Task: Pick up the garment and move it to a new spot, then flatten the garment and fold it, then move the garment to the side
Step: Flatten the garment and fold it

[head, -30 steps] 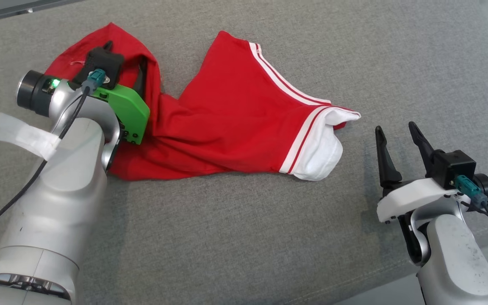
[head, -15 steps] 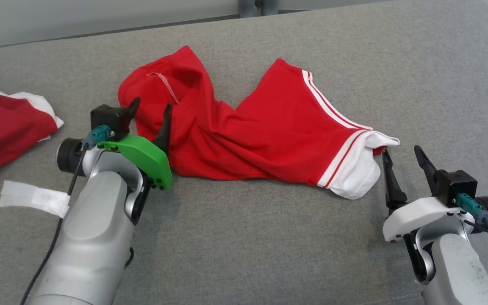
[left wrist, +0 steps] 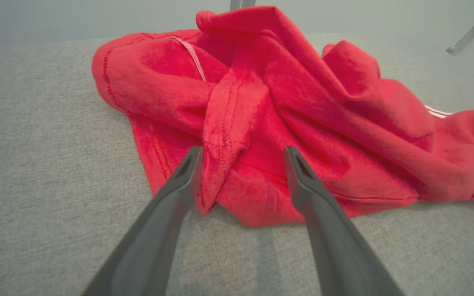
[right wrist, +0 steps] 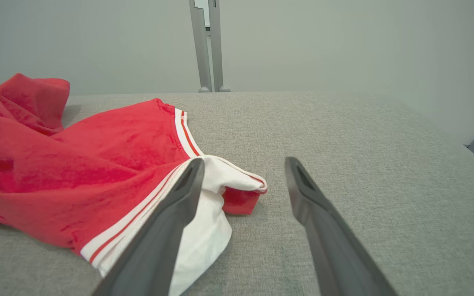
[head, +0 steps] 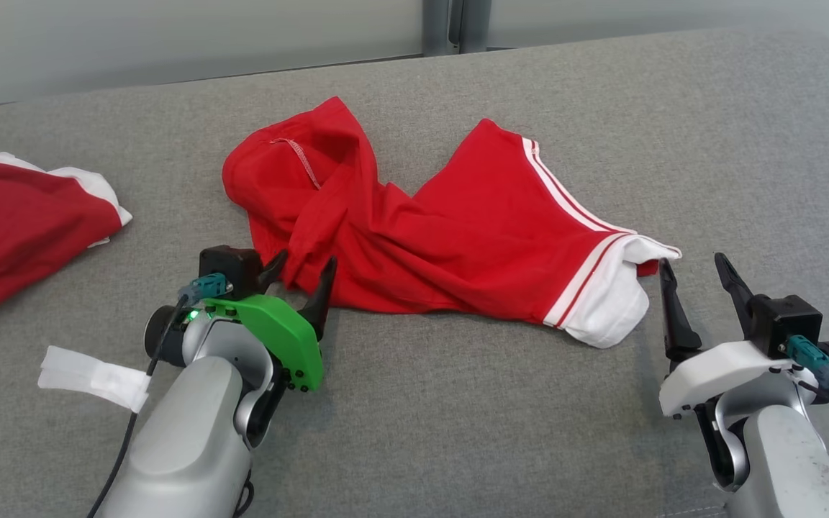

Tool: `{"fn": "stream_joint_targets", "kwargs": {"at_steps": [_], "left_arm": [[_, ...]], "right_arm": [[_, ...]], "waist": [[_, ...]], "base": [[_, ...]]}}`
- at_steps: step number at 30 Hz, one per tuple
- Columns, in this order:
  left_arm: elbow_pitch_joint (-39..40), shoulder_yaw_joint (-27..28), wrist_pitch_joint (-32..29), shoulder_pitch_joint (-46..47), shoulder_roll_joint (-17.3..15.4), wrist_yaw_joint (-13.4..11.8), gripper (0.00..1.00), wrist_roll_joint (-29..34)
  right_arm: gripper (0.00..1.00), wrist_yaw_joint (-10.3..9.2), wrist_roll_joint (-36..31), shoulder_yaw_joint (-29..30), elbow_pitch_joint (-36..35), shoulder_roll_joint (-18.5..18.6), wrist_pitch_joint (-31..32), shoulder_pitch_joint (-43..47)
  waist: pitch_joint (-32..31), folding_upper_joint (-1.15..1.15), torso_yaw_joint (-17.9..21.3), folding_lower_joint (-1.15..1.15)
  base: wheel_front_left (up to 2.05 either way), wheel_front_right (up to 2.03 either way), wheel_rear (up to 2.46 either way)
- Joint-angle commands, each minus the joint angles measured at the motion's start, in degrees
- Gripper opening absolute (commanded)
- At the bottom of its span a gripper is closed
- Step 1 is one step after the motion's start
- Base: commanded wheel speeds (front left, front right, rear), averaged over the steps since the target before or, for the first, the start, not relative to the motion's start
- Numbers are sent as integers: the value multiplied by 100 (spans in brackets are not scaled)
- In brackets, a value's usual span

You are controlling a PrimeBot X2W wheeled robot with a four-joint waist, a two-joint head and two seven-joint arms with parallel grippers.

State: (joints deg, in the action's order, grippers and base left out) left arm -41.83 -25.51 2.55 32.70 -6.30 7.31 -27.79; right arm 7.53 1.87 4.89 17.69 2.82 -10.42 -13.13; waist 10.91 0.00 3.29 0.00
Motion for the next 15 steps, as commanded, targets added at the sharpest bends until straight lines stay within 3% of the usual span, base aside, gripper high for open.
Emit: {"fn": "stream_joint_targets", "kwargs": {"at_steps": [1, 10, 15], "left_arm": [[89, 10, -26, -98, -87, 18, 100, -66], [116, 179, -81, -153, -115, -128, 100, -315], [0, 193, -186, -69, -55, -77, 100, -478]], "right_arm": [[100, -8, -17, 10, -36, 13, 10, 90], [100, -8, 30, -53, -37, 13, 10, 74], [100, -8, 8, -96, -10, 13, 15, 45]], "waist": [[41, 0, 69, 0], [75, 0, 211, 0], [61, 0, 240, 0]], "base": [[0, 0, 0], [0, 0, 0], [0, 0, 0]]}}
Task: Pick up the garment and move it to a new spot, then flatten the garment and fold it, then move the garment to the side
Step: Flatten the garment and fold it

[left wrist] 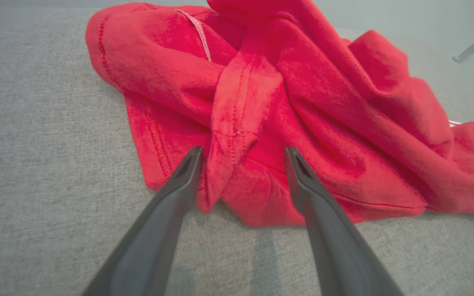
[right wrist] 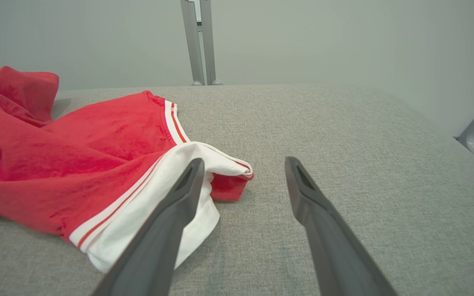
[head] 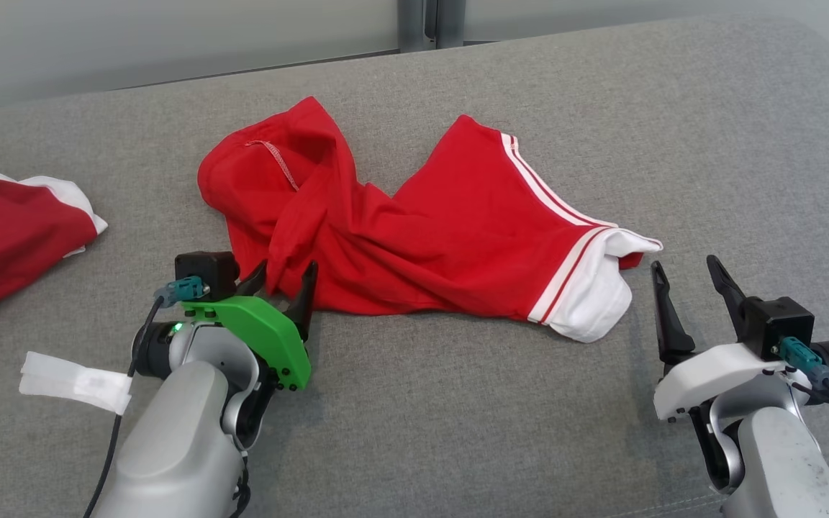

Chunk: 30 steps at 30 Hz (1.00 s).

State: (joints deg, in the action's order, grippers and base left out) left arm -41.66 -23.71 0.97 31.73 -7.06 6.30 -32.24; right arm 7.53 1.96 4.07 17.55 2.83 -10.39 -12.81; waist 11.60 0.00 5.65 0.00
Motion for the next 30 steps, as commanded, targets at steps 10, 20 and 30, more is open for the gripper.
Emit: {"fn": "stream_joint_targets", "kwargs": {"at_steps": [10, 20, 30], "left_arm": [[62, 129, 5, 61, 184, 113, 0, -796], [968, -145, 6, -205, -372, 121, 0, -1559], [2867, -386, -213, -786, -2026, 119, 0, -2172]], "right_arm": [[100, -8, -10, -68, 48, 13, 3, -1], [100, -8, -20, 15, 62, 12, -19, 82], [100, -8, 25, 19, 68, 12, 3, 132]], "waist": [[-68, 0, 13, 0], [-169, 0, -114, 0], [-312, 0, -235, 0]], "base": [[0, 0, 0], [0, 0, 0], [0, 0, 0]]}}
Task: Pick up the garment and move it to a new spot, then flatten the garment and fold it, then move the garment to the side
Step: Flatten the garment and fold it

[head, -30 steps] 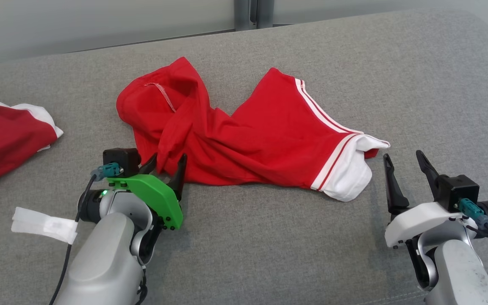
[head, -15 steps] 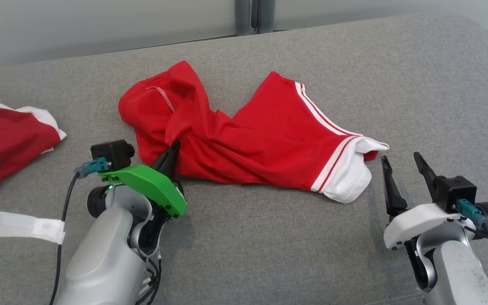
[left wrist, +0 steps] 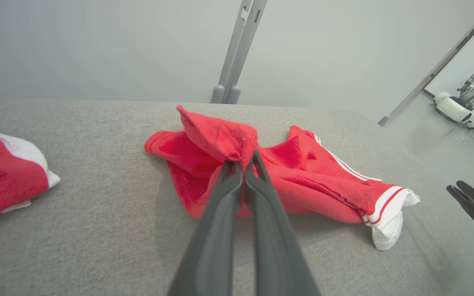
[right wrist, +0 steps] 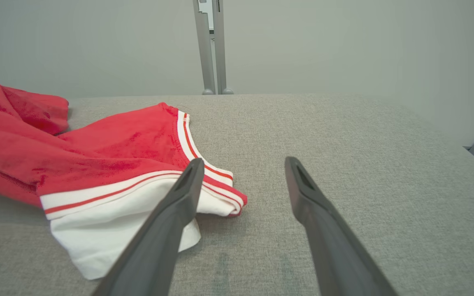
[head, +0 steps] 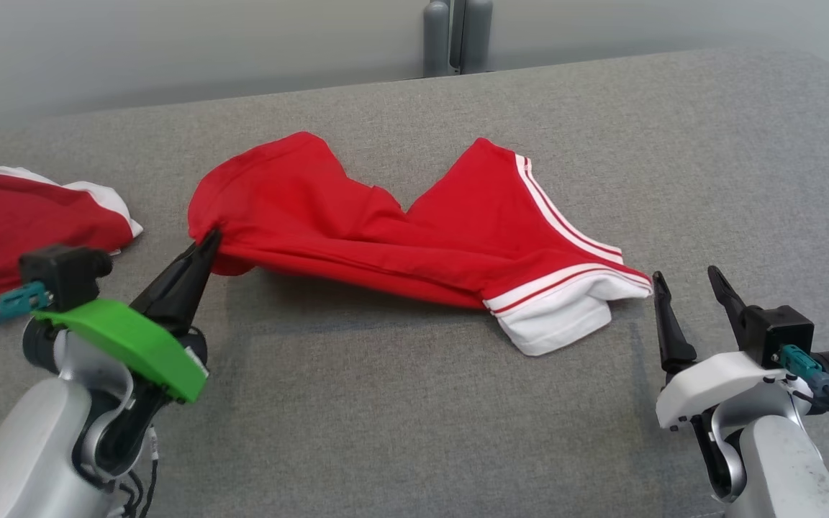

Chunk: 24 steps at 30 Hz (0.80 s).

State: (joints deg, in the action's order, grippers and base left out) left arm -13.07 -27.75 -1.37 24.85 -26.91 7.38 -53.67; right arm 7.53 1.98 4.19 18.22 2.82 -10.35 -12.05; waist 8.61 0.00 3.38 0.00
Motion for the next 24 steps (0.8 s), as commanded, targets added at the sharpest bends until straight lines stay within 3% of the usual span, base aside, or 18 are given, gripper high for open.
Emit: {"fn": "stream_joint_targets", "kwargs": {"at_steps": [1, 4, 7, 13, 19, 20, 23, 24], "left_arm": [[194, 76, 65, -240, -167, 12, 0, -77], [627, 277, 255, -760, -457, -91, 0, -158], [857, 378, 460, -1342, -537, -256, 0, -242], [613, 428, 946, -2064, -295, -469, 0, -279], [-115, 453, 1337, -2129, -1, -483, 4, -213], [-232, 474, 1383, -2118, 31, -491, 13, -205], [-569, 501, 1491, -2083, 117, -520, 52, -106], [-656, 518, 1521, -2072, 158, -518, 96, -96]], "right_arm": [[100, -8, 23, 19, -5, 14, -1, 76], [100, -8, 13, 74, -12, 14, -11, 147], [100, -8, -2, 131, -10, 14, 2, 196], [100, -8, -10, 156, 8, 14, 80, 345], [100, -8, 2, 65, -16, 14, 150, 477], [100, -8, 16, 35, -22, 13, 163, 498], [100, -8, 73, -87, -10, 13, 203, 508], [100, -8, 88, -131, 2, 14, 206, 527]], "waist": [[-22, 0, -12, 0], [-34, 0, -26, 0], [-42, 0, -58, 0], [-59, 0, -137, 0], [-87, 0, -128, 0], [-93, 0, -118, 0], [-103, 0, -81, 0], [-107, 0, -69, 0]], "base": [[0, 0, 0], [0, 0, 0], [0, 0, 0], [0, 0, 0], [0, 0, 0], [0, 0, 0], [0, 0, 0], [0, 0, 0]]}}
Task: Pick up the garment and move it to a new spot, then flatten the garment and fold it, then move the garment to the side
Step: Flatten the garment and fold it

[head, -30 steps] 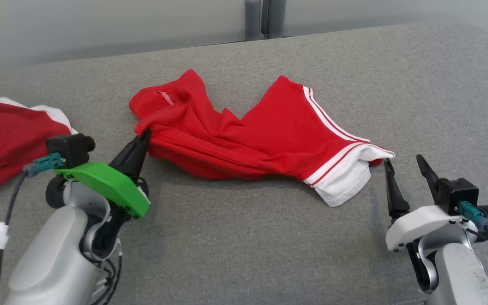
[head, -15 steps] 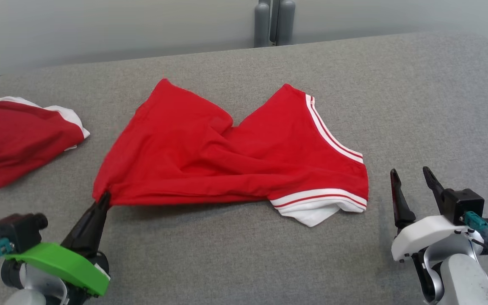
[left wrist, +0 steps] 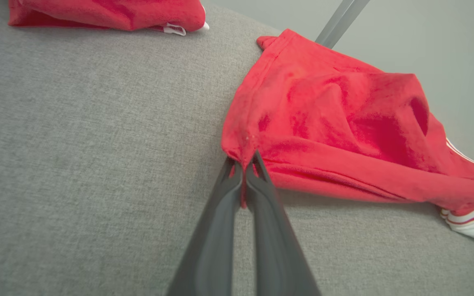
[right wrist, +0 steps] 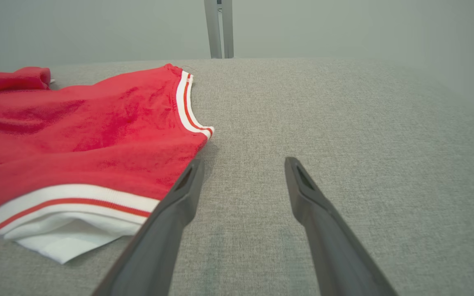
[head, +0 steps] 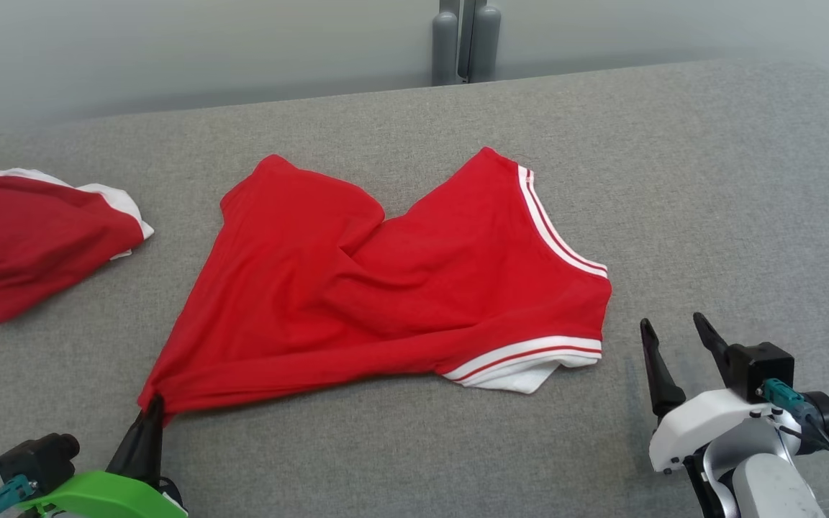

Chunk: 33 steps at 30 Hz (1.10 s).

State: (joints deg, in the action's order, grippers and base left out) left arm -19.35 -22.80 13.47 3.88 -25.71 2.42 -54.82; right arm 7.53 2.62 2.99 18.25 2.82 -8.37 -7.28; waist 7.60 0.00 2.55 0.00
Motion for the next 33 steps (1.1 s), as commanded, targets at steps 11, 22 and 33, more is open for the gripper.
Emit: {"fn": "stream_joint_targets", "kwargs": {"at_steps": [11, 22, 33], "left_arm": [[162, 712, 170, -119, 299, -128, 100, 503], [1100, 1186, 170, -479, 777, -129, 100, 1311], [1254, 1248, 171, -516, 945, -100, 100, 1502]], "right_arm": [[100, -8, 306, -573, 10, 87, 182, 313], [100, -8, 627, -1138, 543, 309, 248, 13], [0, -8, 825, -1348, 1208, 489, -175, -691]], "waist": [[-28, 0, -19, 0], [16, 0, -463, 0], [30, 0, -639, 0]], "base": [[0, 0, 0], [0, 0, 0], [0, 0, 0]]}}
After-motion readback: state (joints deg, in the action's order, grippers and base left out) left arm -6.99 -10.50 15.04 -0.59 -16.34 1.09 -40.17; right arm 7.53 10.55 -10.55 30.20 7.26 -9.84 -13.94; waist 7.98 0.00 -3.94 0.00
